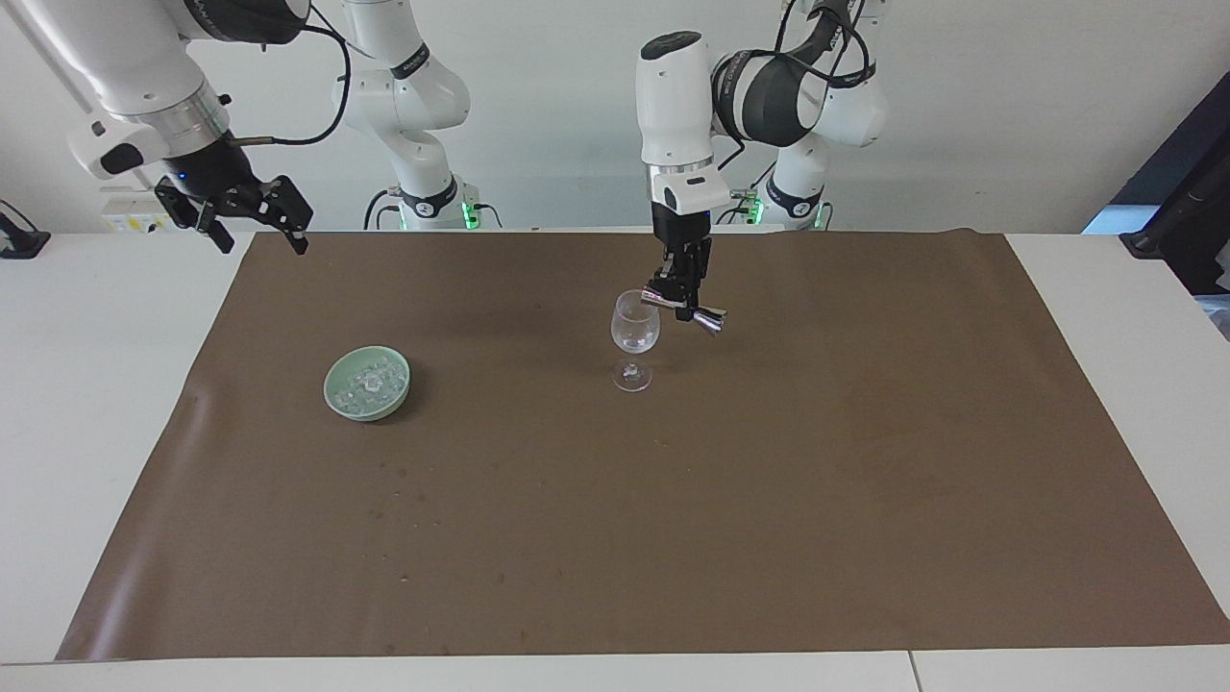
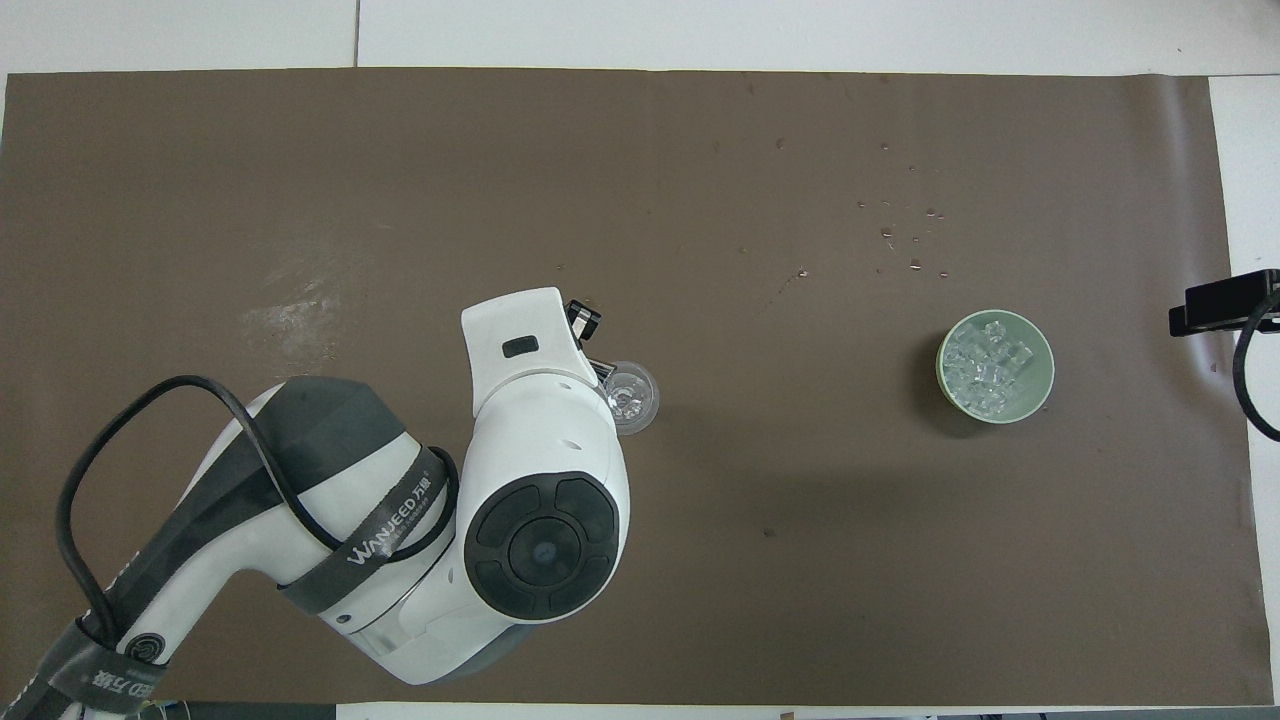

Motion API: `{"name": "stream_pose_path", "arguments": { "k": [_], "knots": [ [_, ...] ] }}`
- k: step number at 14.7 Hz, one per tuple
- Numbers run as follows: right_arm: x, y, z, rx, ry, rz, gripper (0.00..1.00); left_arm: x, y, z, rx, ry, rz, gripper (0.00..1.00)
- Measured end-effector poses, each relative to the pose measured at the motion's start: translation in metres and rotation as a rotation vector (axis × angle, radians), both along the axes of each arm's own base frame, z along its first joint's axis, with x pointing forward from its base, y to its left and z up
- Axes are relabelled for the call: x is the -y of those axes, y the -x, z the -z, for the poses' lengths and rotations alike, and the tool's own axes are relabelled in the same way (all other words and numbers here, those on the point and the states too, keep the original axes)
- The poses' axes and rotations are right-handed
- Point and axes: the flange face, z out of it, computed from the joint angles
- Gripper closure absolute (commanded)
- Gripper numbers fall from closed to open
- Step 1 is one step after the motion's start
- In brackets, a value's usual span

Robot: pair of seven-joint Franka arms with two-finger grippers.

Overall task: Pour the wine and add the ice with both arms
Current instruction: 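Tilt the silver cup with the left gripper to pour into the glass, then turn the silver cup upright and carry it back with the left gripper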

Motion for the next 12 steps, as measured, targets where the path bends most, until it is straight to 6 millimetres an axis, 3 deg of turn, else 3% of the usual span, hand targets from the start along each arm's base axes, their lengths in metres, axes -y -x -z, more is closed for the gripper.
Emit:
{"name": "stream_pose_path", "arguments": {
  "k": [8, 12],
  "knots": [
    [0.0000, 0.0000, 0.0000, 0.000, 0.000, 0.000, 0.00, 0.0077, 0.0054, -0.0032, 0.039, -0.033, 0.039, 1.00],
    [0.0000, 0.0000, 0.0000, 0.000, 0.000, 0.000, 0.00, 0.0028, 0.0002, -0.0054, -0.074, 0.088, -0.056, 1.00]
  ]
}}
